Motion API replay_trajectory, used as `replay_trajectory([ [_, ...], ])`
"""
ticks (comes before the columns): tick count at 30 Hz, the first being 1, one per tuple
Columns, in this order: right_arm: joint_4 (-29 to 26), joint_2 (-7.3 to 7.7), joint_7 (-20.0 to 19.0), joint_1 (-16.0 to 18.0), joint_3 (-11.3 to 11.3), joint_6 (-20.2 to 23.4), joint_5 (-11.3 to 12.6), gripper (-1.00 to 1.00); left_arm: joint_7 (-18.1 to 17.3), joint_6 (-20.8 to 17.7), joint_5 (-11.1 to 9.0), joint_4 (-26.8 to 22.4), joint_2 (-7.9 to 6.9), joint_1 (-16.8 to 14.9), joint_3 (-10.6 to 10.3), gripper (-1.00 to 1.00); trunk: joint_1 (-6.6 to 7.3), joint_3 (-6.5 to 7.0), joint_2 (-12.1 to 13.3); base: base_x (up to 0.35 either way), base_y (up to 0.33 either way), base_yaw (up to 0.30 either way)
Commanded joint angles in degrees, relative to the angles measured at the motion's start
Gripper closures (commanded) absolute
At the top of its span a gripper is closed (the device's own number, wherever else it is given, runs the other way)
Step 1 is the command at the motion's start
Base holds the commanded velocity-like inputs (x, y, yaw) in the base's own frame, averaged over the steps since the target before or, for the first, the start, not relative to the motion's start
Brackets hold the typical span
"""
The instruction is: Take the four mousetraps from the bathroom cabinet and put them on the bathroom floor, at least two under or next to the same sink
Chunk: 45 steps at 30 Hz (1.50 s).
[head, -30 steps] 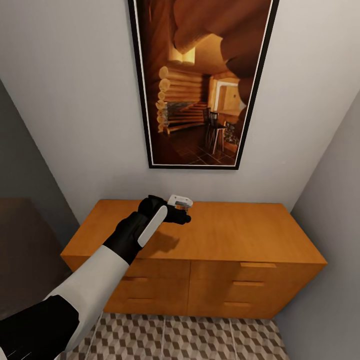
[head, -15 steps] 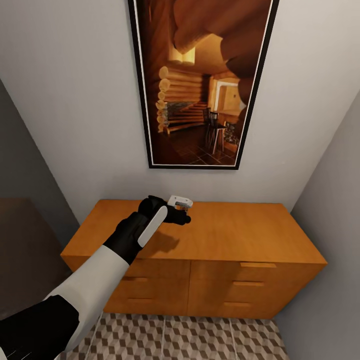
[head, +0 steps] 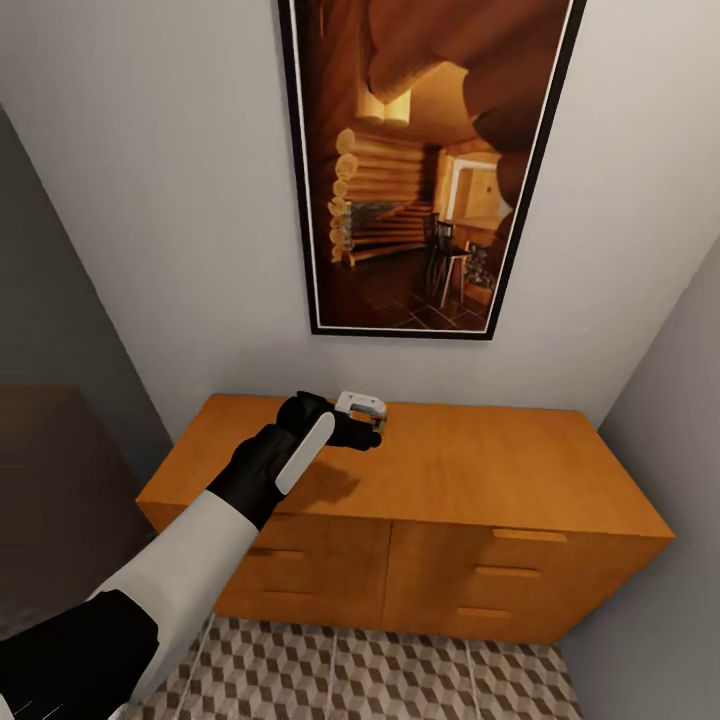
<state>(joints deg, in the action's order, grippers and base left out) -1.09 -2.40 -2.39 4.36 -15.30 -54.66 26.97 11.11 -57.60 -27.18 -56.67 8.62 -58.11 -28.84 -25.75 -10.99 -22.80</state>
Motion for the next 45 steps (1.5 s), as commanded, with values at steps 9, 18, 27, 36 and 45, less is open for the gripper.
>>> replay_trajectory([
  [9,0.0,0.03,-0.4,0.0,-0.3,-0.2,0.7,1.0,0.6,-0.1,-0.6,0.0,0.0,-0.1,-0.2,-1.0,-0.04,-0.2,-0.1,0.136,-0.15,0.036],
  [18,0.0,-0.01,-0.4,0.0,-0.3,-0.2,0.7,1.0,0.6,-0.1,-0.6,0.1,0.0,-0.1,-0.2,-1.0,-0.04,-0.2,-0.1,0.16,-0.15,0.001],
  [27,0.0,-0.05,-0.4,0.0,-0.3,-0.2,0.7,1.0,0.6,-0.1,-0.6,0.3,-0.09,-0.1,-0.2,-1.0,-0.04,-0.2,-0.1,0.014,-0.013,0.0],
  [36,0.1,-0.05,-0.4,0.0,-0.3,-0.1,0.7,1.0,0.8,0.0,-0.5,0.7,-0.18,-0.1,0.3,-1.0,-0.04,-0.2,-0.1,0.0,0.0,0.0],
  [45,0.0,-0.07,-0.4,0.0,-0.3,-0.1,0.7,1.0,1.1,0.2,-0.4,2.4,-0.03,-0.1,6.5,-1.0,-0.04,-0.2,-0.1,0.0,0.0,0.0],
])
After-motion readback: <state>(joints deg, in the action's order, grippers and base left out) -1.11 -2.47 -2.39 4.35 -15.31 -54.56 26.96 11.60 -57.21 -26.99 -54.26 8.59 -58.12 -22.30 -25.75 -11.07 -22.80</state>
